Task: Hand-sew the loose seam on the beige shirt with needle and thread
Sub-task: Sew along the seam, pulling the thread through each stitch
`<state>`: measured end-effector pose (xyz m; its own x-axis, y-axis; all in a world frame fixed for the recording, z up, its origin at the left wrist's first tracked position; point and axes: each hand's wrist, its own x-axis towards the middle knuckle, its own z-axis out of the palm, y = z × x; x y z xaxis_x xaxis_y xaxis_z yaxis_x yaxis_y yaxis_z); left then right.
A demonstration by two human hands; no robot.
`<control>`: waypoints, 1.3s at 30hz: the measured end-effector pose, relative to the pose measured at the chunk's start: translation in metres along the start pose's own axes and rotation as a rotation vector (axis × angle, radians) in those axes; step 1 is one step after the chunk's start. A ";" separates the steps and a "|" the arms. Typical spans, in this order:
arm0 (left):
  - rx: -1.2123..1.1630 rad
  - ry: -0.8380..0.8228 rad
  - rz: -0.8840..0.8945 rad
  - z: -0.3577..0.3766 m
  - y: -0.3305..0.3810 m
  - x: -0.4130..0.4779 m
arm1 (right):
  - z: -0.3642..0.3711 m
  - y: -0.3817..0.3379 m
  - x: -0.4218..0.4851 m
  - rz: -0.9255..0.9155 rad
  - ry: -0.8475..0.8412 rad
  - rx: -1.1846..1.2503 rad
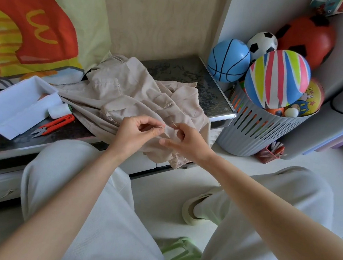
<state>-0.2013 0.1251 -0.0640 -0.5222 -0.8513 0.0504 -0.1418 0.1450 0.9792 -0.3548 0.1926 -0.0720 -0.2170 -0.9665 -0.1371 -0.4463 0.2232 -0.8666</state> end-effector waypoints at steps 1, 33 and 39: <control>-0.006 -0.013 0.003 0.000 0.000 -0.001 | -0.002 -0.002 0.001 -0.018 0.002 0.003; -0.029 -0.030 -0.071 0.000 0.006 -0.002 | 0.007 -0.003 0.004 -0.018 0.123 0.269; 0.060 -0.008 -0.025 0.000 -0.001 0.000 | 0.003 -0.005 0.004 -0.068 0.101 0.210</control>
<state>-0.2011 0.1249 -0.0645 -0.5248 -0.8509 0.0240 -0.2047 0.1535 0.9667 -0.3505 0.1875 -0.0701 -0.2827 -0.9586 -0.0355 -0.2746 0.1163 -0.9545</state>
